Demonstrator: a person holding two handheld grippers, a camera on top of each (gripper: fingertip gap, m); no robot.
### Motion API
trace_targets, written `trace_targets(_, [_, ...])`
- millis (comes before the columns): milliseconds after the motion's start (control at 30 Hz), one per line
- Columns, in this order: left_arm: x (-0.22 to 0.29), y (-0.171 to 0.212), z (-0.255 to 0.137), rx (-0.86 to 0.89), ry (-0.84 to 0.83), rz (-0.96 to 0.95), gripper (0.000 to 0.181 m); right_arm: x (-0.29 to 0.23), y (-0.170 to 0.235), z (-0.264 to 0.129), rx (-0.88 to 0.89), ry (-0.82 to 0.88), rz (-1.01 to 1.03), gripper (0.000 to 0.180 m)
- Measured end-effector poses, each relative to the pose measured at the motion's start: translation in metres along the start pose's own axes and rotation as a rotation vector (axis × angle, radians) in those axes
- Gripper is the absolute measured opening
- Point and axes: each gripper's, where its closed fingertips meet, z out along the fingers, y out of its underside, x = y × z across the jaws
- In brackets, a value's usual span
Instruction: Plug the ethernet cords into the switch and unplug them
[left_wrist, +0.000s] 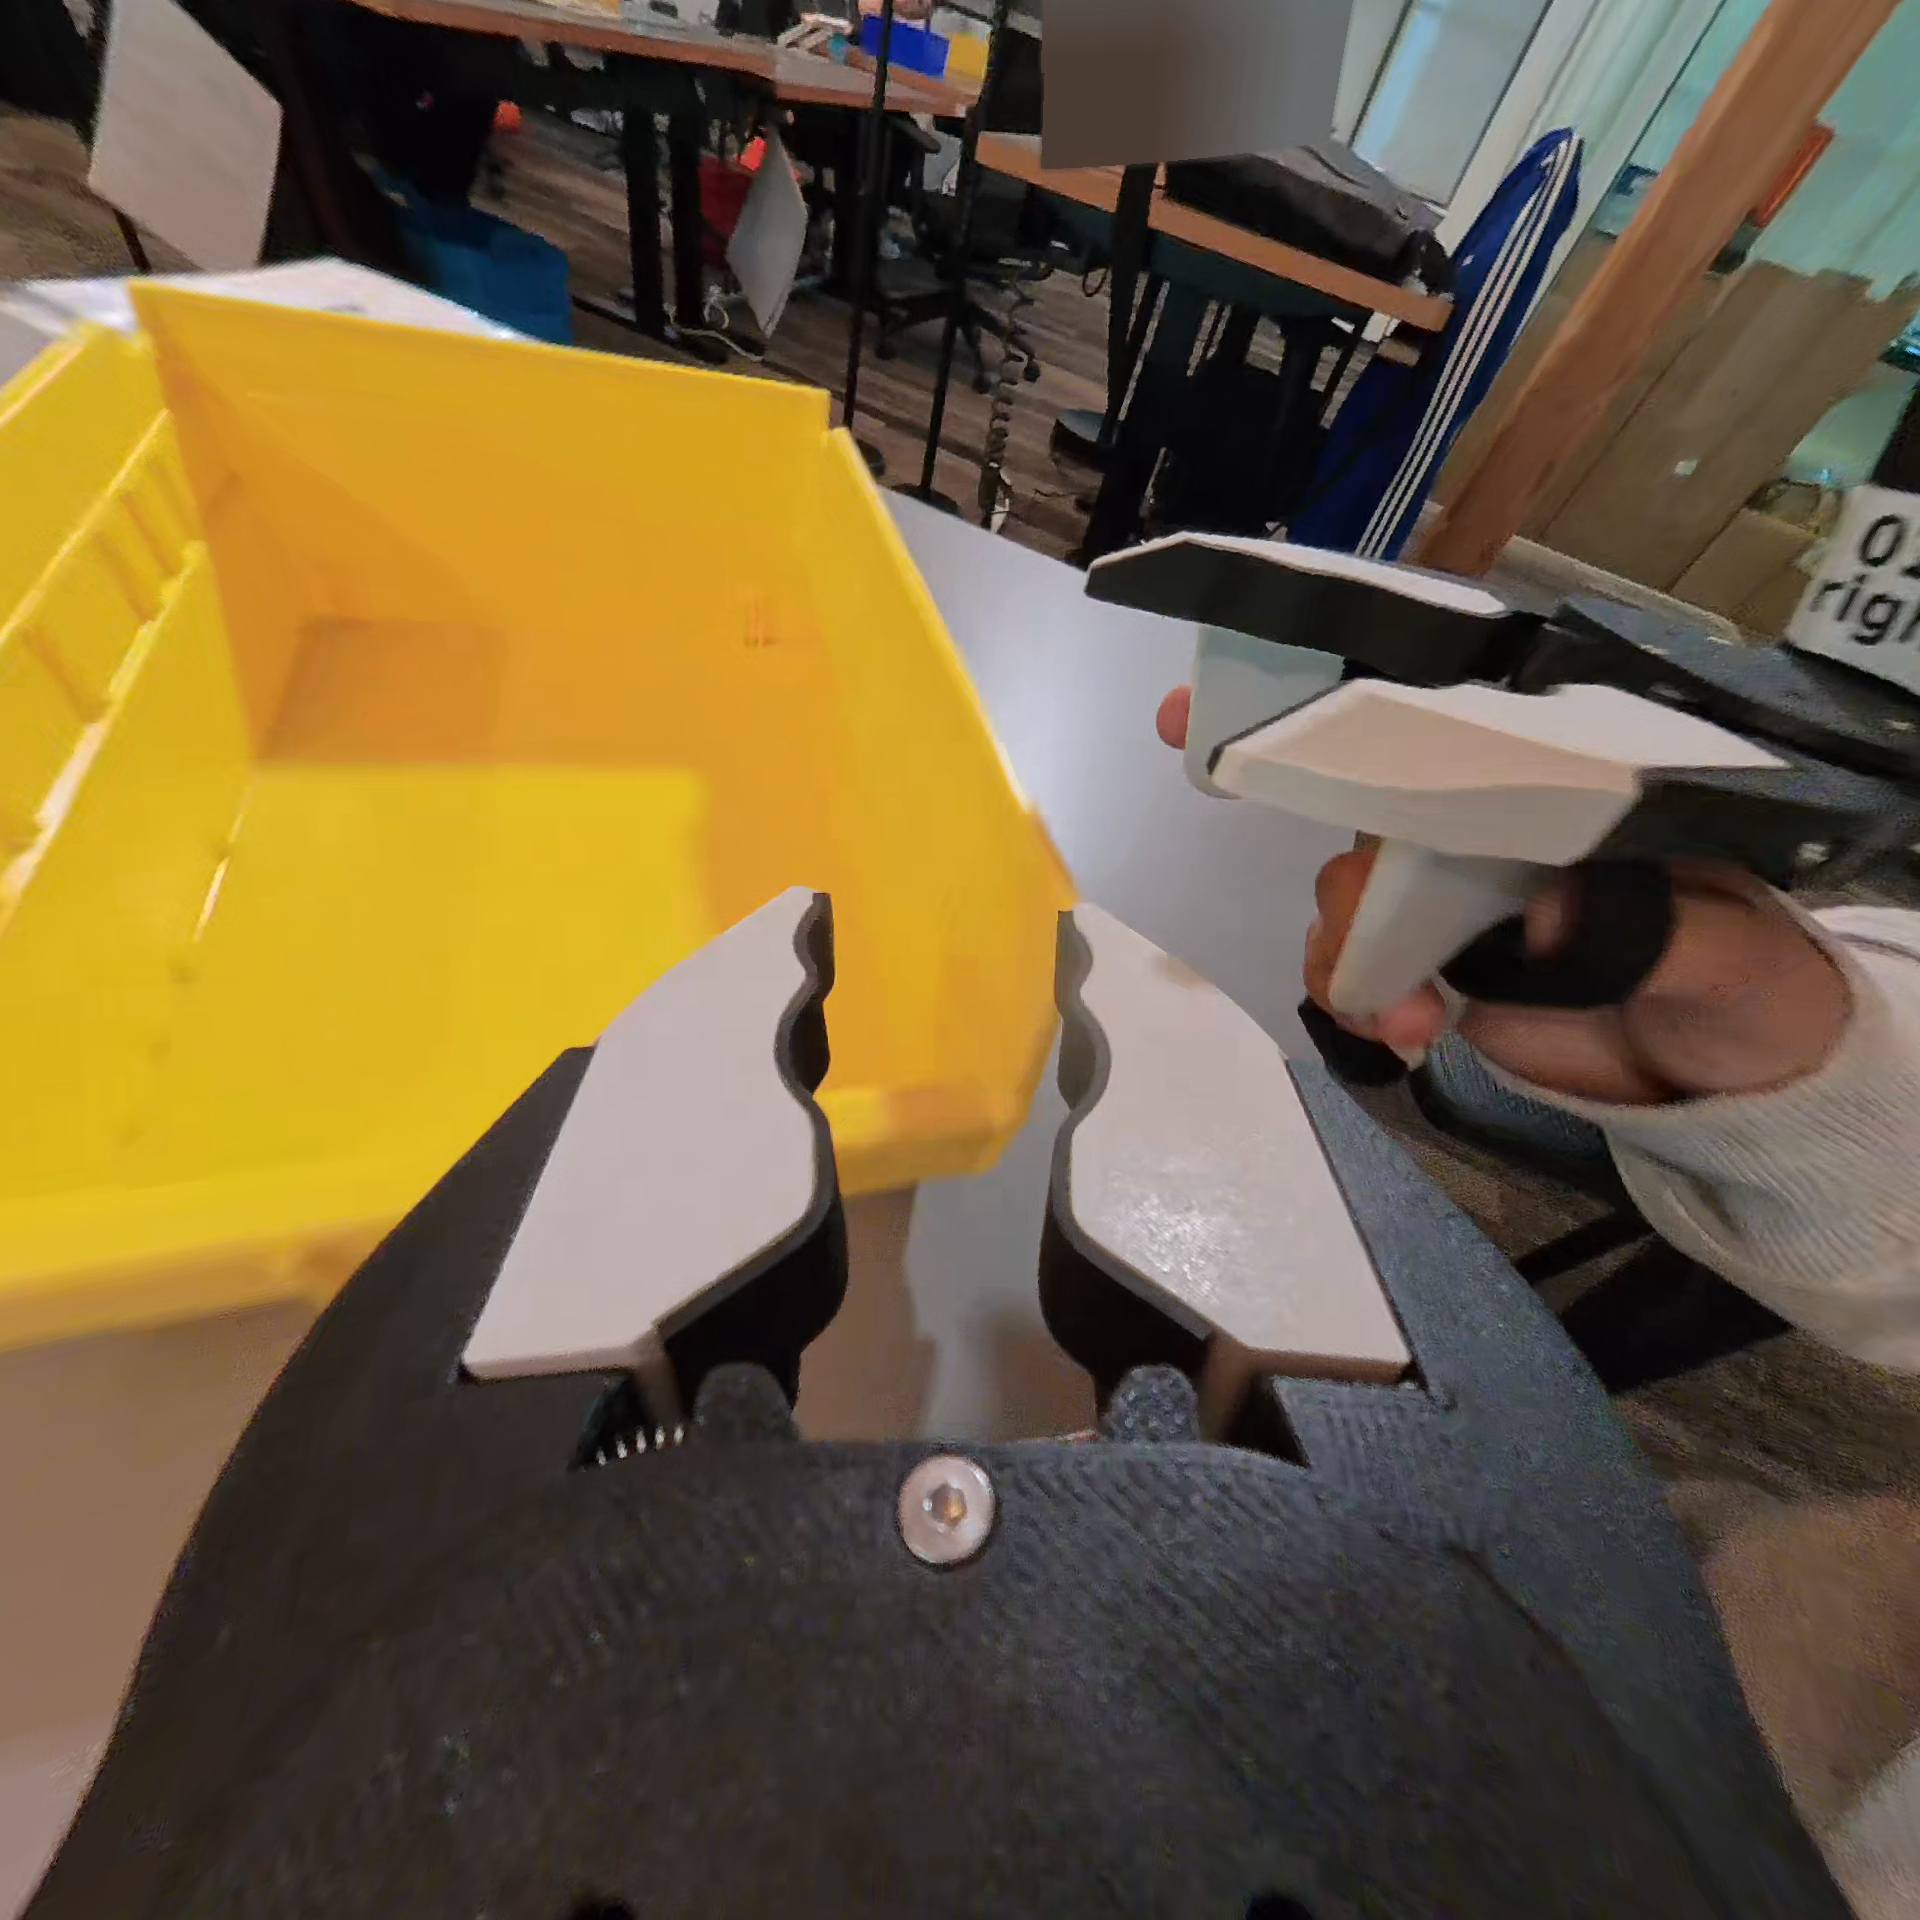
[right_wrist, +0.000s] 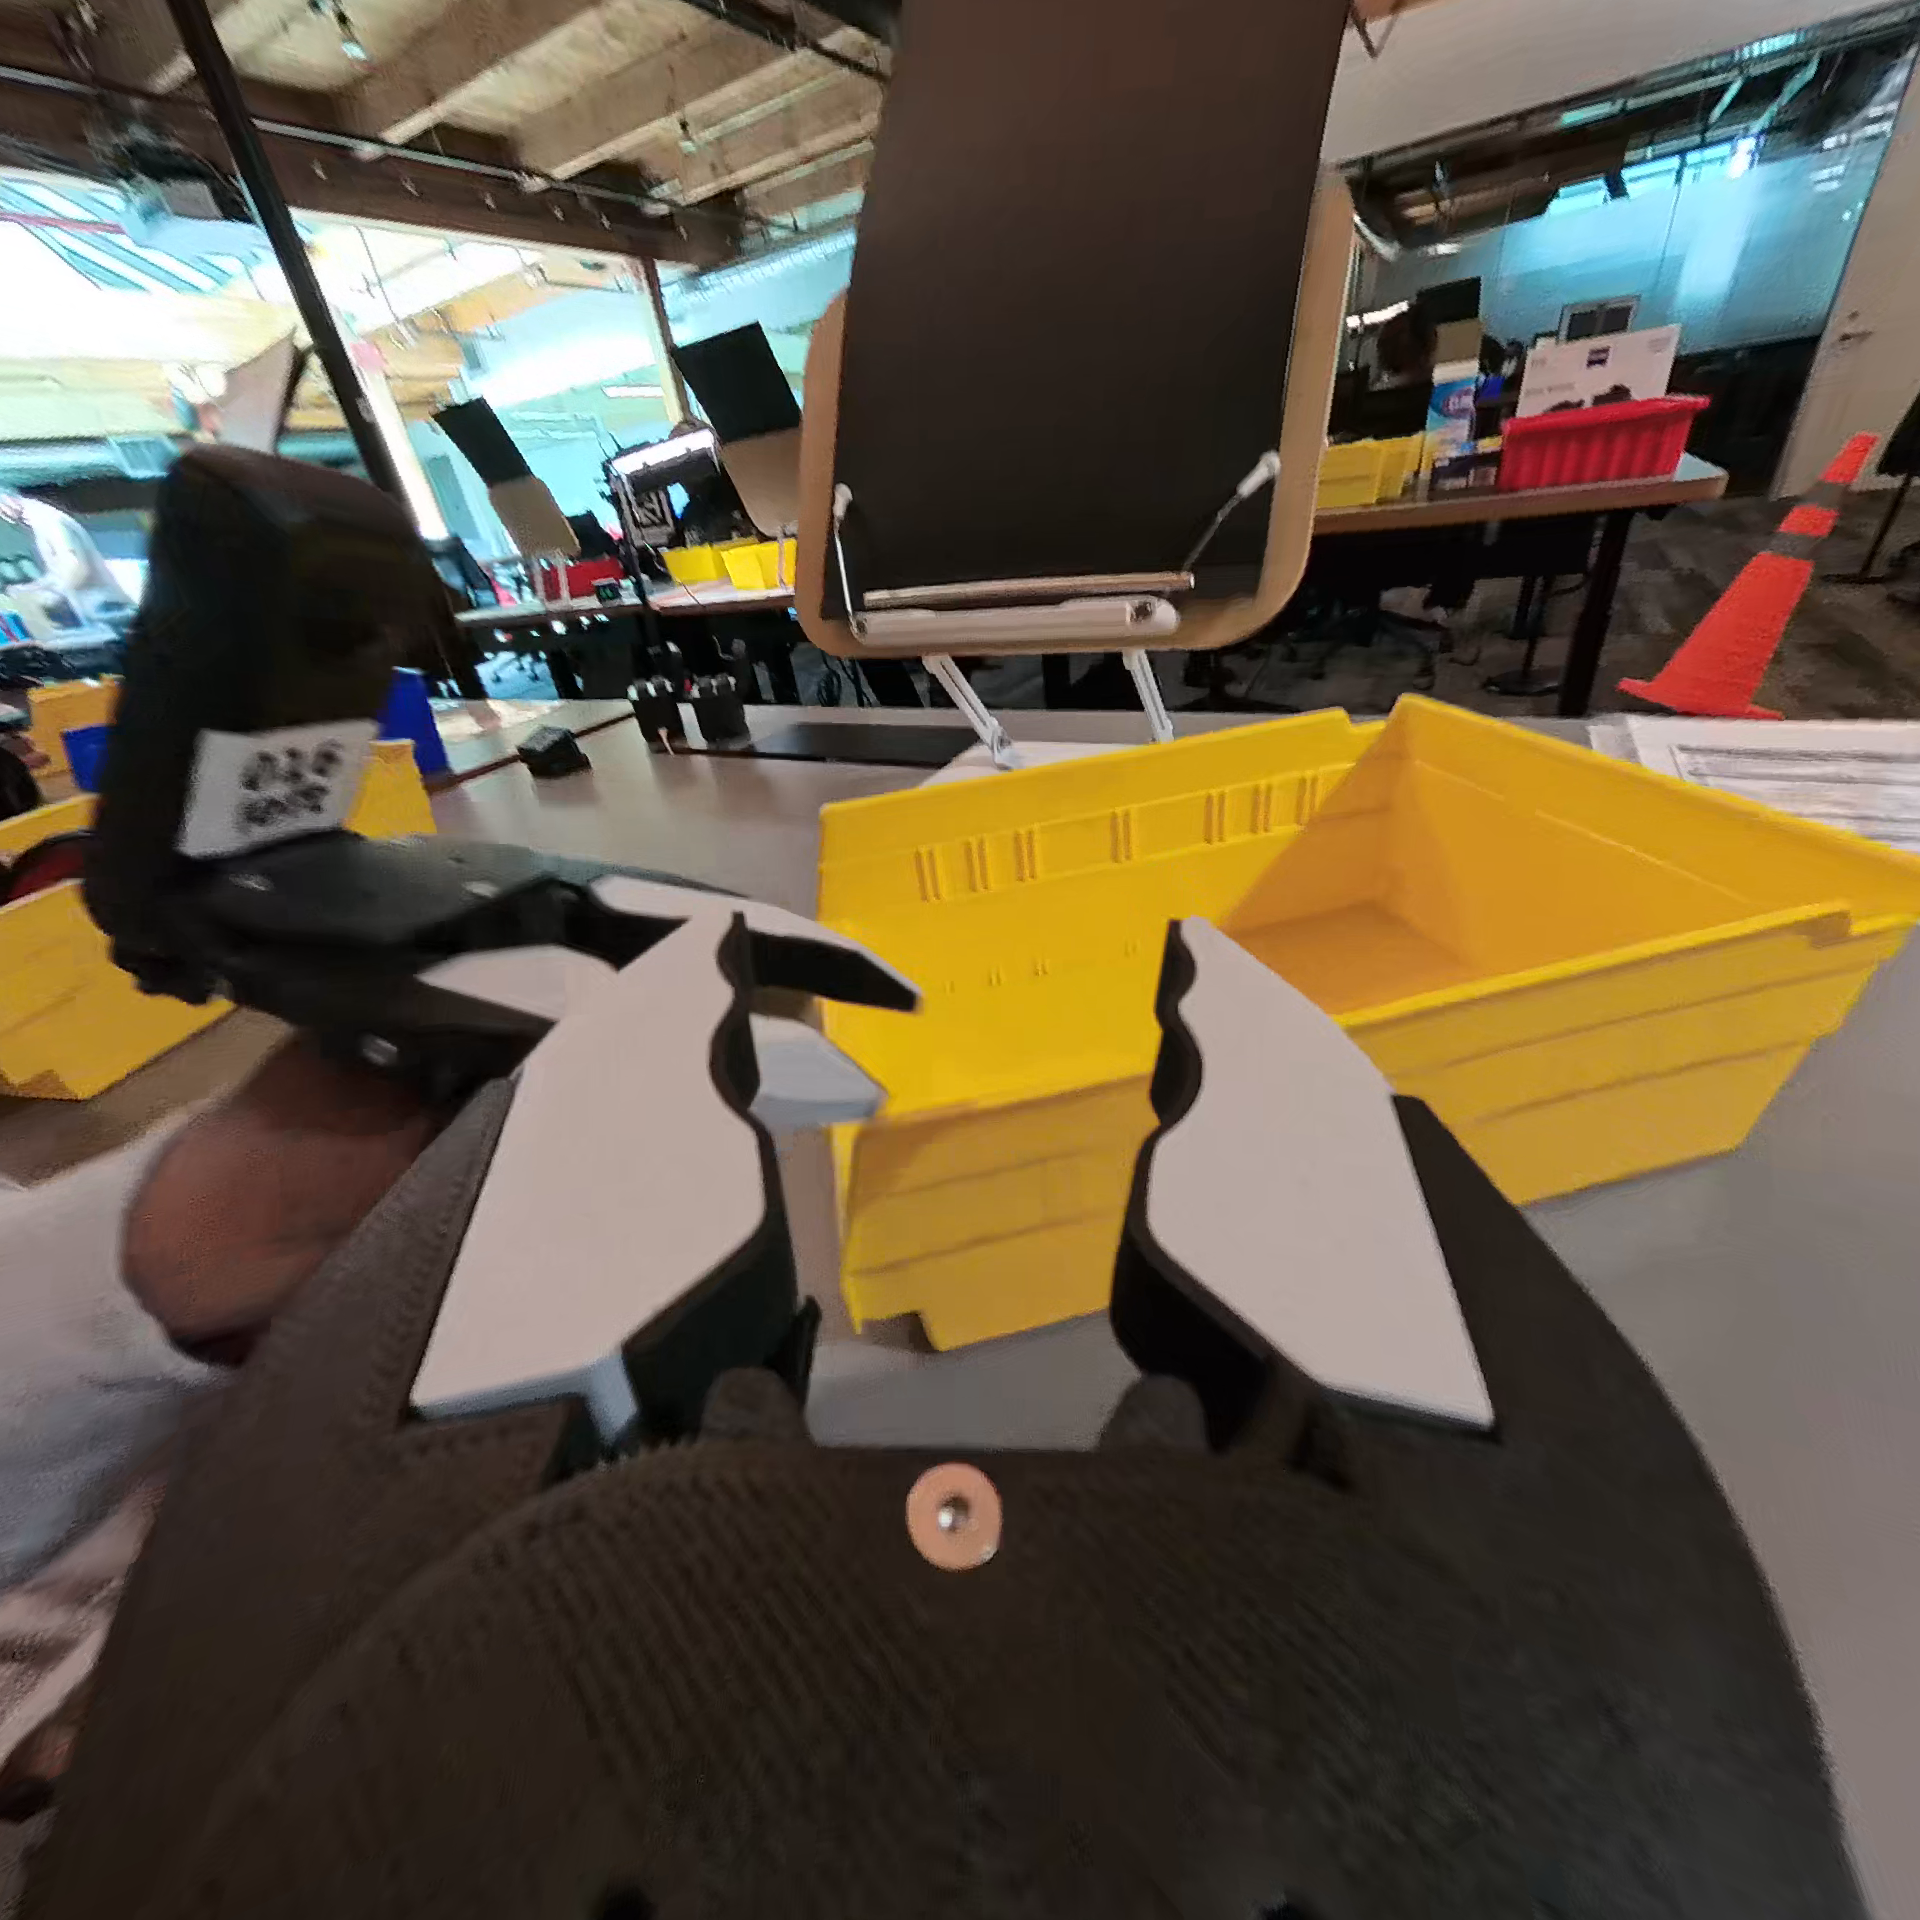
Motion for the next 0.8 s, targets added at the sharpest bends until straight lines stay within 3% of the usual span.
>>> trace_targets(133, [-0.019,0.008,-0.052,0.019,-0.026,-0.026,0.043,0.012,0.024,0.004,-0.088,0.075,-0.013,0.087])
trace_targets(300, [-0.028,0.027,-0.116,0.093,-0.053,-0.068,0.045,0.02,0.059,0.013,-0.248,0.148,-0.057,0.118])
trace_targets(400, [-0.026,0.029,-0.14,0.16,0.012,-0.184,0.048,0.012,0.064,0.025,-0.274,0.134,-0.043,0.122])
trace_targets(567, [-0.025,0.04,-0.157,0.182,0.056,-0.265,0.048,0.029,0.071,0.035,-0.37,0.18,-0.215,0.123])
trace_targets(800, [-0.034,0.044,-0.17,0.196,0.061,-0.311,0.05,0.098,0.065,0.018,-0.371,0.233,-0.123,0.044])
